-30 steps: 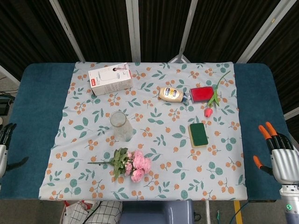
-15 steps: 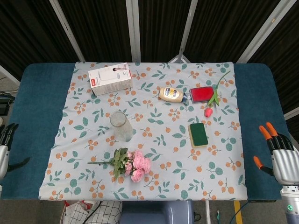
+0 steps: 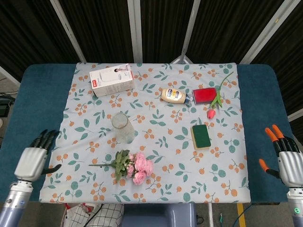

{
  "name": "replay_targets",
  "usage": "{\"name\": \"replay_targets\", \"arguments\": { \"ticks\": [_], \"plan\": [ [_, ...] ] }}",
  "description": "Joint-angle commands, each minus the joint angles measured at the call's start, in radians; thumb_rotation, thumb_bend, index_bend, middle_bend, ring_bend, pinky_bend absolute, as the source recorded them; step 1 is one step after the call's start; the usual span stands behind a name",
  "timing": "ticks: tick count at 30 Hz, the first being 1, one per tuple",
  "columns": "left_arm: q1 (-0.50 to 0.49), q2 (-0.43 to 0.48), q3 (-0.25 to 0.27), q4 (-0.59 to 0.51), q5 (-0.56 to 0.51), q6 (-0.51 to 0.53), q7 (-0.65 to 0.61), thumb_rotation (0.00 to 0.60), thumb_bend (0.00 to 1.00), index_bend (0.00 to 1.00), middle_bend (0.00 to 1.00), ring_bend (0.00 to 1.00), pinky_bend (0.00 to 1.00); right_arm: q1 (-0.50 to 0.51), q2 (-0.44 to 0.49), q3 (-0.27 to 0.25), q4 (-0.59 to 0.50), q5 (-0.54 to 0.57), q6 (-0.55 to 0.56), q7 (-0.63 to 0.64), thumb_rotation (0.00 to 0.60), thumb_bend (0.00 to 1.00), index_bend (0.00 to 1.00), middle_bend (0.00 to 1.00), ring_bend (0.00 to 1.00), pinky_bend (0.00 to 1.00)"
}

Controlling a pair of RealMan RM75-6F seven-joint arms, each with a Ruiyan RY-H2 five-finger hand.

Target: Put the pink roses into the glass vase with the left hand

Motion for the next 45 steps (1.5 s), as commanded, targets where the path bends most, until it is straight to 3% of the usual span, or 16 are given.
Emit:
{"name": "replay_targets", "arguments": {
  "ticks": [1, 12, 29, 40, 45],
  "plan": [
    [-0.055, -0.081, 0.008, -0.058, -0.011, -0.085, 0.094, 0.600, 0.09, 0.05, 0.08, 0.02, 0.19, -0.001, 0.003, -0.003, -0.006, 0.001, -0.003, -0.006, 0.600, 0.33, 0.13, 0.06, 0.14, 0.15],
    [-0.132, -0.225, 0.017, -0.173, -0.134, -0.208, 0.337, 0.600, 0.07, 0.05, 0.08, 0.02, 0.19, -0.003, 0.011, -0.004, -0.021, -0.002, -0.004, -0.007, 0.600, 0.33, 0.13, 0.06, 0.14, 0.15],
    [-0.221, -0.524, -0.015, -0.108, -0.309, -0.186, 0.622, 0.600, 0.06, 0.05, 0.08, 0.02, 0.19, -0.006, 0.033, -0.005, -0.022, -0.009, -0.006, 0.059, 0.600, 0.33, 0.13, 0.06, 0.14, 0.15],
    [-0.252, -0.635, -0.024, 0.010, -0.334, -0.162, 0.634, 0.600, 0.06, 0.05, 0.08, 0.03, 0.19, -0.007, 0.039, -0.005, -0.019, -0.004, -0.011, 0.086, 0.600, 0.33, 0.13, 0.06, 0.14, 0.15],
    [-0.264, -0.682, -0.022, 0.071, -0.275, -0.144, 0.581, 0.600, 0.09, 0.10, 0.19, 0.12, 0.27, -0.006, 0.039, -0.005, -0.017, -0.003, -0.015, 0.096, 0.600, 0.33, 0.13, 0.06, 0.14, 0.15]
  ]
}}
